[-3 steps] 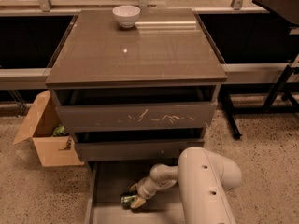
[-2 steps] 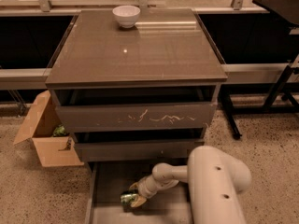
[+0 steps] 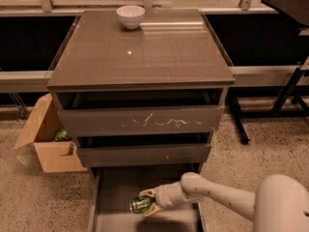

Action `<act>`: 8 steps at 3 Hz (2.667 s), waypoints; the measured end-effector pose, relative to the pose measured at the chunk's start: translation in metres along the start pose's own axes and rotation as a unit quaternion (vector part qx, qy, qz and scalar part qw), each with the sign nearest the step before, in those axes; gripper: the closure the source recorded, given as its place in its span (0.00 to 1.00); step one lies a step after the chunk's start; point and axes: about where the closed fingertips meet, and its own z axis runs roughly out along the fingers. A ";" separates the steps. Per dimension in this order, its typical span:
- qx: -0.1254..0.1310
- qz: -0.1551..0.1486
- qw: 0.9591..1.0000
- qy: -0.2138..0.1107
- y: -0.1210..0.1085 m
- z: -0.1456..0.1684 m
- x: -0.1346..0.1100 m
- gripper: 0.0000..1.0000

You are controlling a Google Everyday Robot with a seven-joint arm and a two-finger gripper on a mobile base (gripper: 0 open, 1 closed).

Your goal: Pick green can from bottom drawer and place on counter

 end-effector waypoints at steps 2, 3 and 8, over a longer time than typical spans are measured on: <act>0.020 0.009 1.000 0.003 0.009 -0.025 0.016 1.00; 0.025 0.006 1.000 -0.004 0.008 -0.031 0.011 1.00; 0.098 -0.115 0.988 0.030 -0.023 -0.223 -0.154 1.00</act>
Offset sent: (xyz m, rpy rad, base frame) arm -0.0043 -0.0311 0.0009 0.0075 -0.0109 -0.0408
